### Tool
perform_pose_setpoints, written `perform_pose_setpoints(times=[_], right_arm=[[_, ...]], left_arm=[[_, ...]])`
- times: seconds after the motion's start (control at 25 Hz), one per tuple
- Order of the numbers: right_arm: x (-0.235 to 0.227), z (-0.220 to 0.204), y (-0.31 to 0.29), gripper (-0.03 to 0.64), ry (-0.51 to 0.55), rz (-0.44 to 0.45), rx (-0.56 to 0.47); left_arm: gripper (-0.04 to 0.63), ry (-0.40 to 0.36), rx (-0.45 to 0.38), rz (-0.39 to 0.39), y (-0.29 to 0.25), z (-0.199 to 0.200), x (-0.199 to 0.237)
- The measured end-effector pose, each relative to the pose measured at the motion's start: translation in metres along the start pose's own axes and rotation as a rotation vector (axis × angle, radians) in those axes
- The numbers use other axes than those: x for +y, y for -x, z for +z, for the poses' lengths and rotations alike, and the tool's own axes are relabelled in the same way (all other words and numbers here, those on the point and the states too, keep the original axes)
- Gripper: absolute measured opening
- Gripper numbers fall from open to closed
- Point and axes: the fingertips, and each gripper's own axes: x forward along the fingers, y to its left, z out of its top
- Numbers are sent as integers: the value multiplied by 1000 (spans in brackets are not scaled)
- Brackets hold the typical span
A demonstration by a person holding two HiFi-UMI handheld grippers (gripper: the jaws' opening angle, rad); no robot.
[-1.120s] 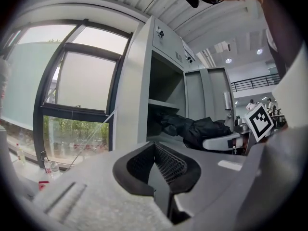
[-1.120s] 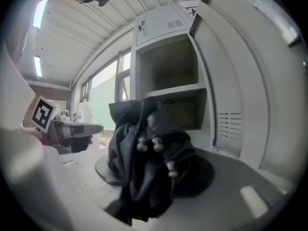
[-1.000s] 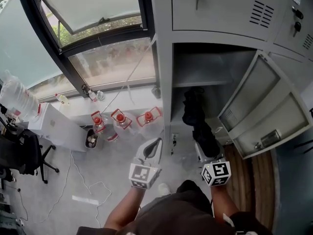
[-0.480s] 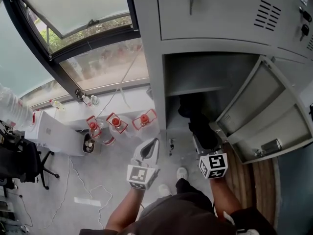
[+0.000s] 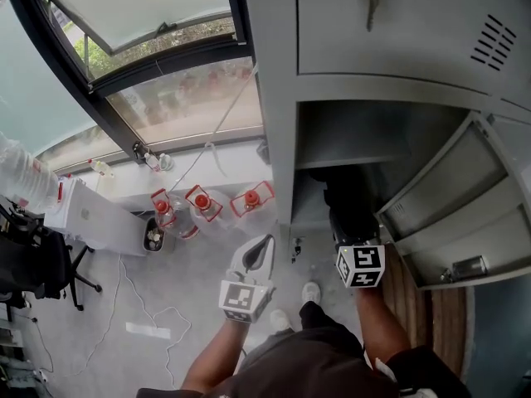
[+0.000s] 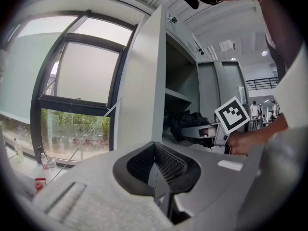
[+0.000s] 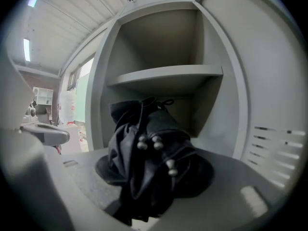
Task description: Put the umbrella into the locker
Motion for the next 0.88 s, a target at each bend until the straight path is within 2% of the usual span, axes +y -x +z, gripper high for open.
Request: perform_pose_setpoints(times=[0.48, 0.88], right_arm=[[-10, 4, -53, 225, -15, -25, 68], [-14, -7, -85, 227, 1, -43, 207]], left_arm=[[5, 22, 17, 29, 1, -8, 7], [5, 17, 18, 43, 2, -11, 10]])
